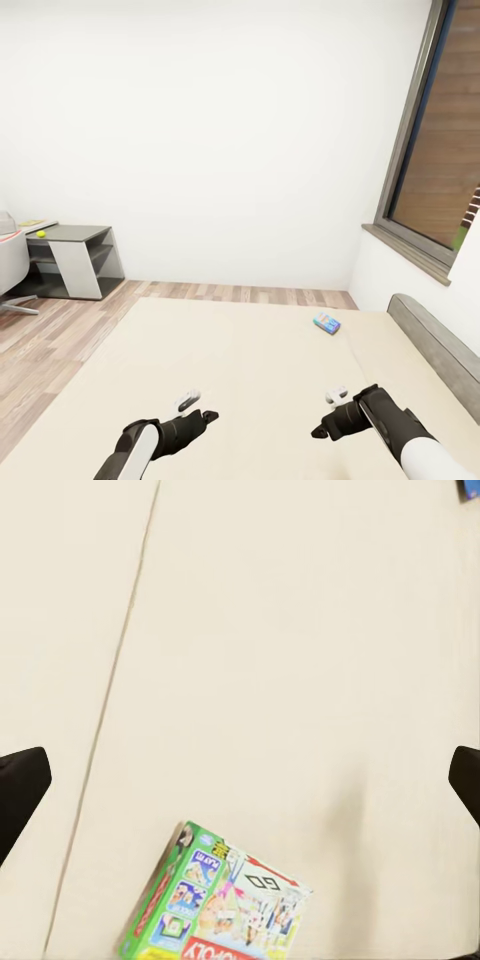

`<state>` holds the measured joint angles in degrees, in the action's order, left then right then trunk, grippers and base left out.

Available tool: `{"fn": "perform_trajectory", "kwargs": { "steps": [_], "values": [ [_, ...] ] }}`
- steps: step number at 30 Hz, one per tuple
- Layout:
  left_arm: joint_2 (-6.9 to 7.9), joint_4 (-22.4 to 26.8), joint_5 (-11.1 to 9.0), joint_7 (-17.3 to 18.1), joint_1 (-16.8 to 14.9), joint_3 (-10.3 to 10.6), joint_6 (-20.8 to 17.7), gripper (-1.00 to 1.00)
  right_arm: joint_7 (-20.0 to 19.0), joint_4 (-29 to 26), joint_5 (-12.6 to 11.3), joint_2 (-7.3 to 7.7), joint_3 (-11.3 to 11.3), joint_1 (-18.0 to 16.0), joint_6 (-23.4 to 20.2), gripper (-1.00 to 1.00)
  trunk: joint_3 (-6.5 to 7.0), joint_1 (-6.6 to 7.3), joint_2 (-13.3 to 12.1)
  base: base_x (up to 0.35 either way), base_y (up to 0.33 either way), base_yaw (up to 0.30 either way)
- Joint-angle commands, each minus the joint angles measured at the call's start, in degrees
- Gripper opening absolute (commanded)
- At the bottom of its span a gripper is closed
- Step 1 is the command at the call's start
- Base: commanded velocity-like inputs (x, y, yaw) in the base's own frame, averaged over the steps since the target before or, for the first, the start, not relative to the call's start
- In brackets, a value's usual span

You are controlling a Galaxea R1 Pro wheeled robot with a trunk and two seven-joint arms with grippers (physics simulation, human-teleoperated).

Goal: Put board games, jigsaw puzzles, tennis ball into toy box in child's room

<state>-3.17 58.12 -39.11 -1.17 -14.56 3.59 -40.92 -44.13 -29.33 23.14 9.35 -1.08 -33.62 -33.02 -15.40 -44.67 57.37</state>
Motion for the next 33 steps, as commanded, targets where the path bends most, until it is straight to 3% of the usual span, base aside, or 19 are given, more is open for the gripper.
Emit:
{"fn": "perform_trajectory", "kwargs": {
  "steps": [1,16,33],
  "values": [
    [-0.01,-0.09,-0.19,-0.11,-0.10,-0.04,-0.28,1.00,-0.34,-0.09,0.33,0.03,-0.11,0.01,-0.18,1.00,0.11,0.22,-0.36,0.000,0.000,0.000],
    [0.00,-0.80,-0.09,-0.19,-0.35,-0.01,-0.31,1.00,-0.31,-0.08,0.12,0.11,0.02,0.12,-0.22,1.00,2.80,3.51,-6.38,0.000,0.000,0.000],
    [0.05,-1.01,0.13,-0.27,-0.38,-0.12,0.58,1.00,-0.55,-0.14,-0.05,-0.19,0.06,0.14,-3.32,1.00,2.80,3.51,-6.38,0.000,0.000,-0.137]
  ]
}}
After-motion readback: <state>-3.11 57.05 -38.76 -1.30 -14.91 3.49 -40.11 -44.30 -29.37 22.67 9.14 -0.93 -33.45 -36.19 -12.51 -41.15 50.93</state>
